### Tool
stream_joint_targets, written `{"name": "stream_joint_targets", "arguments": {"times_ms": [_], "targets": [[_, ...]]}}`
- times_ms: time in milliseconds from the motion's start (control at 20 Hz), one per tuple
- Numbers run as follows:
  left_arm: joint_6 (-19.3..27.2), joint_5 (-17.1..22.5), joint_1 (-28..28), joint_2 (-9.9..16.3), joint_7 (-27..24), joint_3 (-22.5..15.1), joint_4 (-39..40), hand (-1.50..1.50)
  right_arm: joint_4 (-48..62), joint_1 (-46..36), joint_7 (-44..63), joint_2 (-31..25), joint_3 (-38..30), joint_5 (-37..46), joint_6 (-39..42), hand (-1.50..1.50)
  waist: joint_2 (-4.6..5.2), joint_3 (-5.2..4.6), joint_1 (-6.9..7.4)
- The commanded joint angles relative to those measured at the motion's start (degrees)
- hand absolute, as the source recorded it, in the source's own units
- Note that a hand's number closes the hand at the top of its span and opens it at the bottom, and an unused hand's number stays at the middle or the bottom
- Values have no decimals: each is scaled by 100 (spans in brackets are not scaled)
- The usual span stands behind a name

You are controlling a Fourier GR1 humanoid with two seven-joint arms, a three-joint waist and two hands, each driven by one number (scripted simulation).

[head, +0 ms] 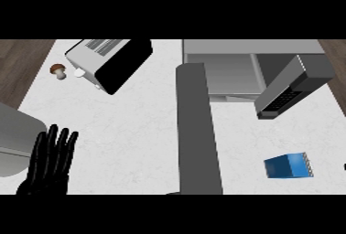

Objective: Pick up the milk, place it into the microwave and close the microwave

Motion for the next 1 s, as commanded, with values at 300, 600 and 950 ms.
{"name": "stream_joint_targets", "arguments": {"times_ms": [300,600,950], "targets": [[46,-42,542,-24,-130,-388,-289,-150,1345,-687,-597,84,23,482,-484,-150,9,1,16],[-233,-89,883,-5,-510,-347,-344,-150,2490,-967,-1297,18,-628,477,-520,-150,5,1,19],[-523,370,972,278,-690,171,-146,-150,4575,-1481,-2769,81,-737,986,-758,-150,10,3,28]]}}
